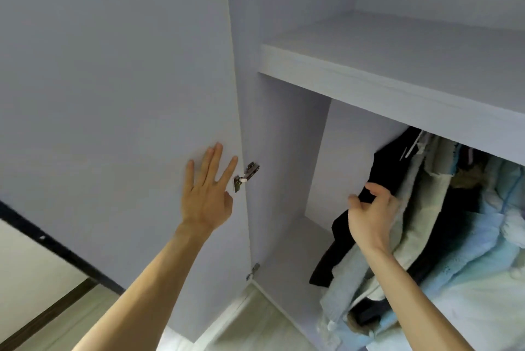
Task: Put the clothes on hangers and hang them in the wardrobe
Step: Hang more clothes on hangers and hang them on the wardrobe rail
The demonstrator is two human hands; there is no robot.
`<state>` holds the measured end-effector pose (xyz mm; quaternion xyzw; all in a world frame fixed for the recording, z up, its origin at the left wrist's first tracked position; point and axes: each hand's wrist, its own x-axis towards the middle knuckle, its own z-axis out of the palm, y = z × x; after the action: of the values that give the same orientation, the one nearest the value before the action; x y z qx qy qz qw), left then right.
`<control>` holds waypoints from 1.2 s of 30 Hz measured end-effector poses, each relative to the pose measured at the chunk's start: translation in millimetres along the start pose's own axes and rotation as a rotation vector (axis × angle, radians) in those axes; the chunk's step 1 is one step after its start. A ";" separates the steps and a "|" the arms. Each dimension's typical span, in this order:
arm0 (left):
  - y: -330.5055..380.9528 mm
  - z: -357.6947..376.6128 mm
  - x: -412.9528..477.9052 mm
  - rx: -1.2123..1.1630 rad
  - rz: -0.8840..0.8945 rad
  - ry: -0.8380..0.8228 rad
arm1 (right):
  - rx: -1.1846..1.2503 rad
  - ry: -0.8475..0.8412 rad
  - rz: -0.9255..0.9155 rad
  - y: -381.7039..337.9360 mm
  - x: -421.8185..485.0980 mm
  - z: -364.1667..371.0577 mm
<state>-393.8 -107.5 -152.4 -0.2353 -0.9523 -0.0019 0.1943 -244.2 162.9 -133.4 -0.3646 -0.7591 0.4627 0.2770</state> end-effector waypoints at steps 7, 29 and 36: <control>-33.8 -9.3 -171.8 -0.096 -0.315 -0.167 | -0.410 -0.716 -0.546 7.7 -103.7 41.3; 6.6 -191.3 -831.8 -0.159 -1.851 -0.405 | -0.459 -1.854 -1.811 -12.4 -672.0 74.0; 47.9 -211.3 -889.5 -0.130 -2.217 -0.321 | -0.379 -2.044 -2.111 -8.8 -770.0 77.1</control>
<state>429.6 -482.9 -291.1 0.7354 -0.6474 -0.1932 -0.0525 141.9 -501.9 -221.8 0.7889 -0.5757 -0.0014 -0.2149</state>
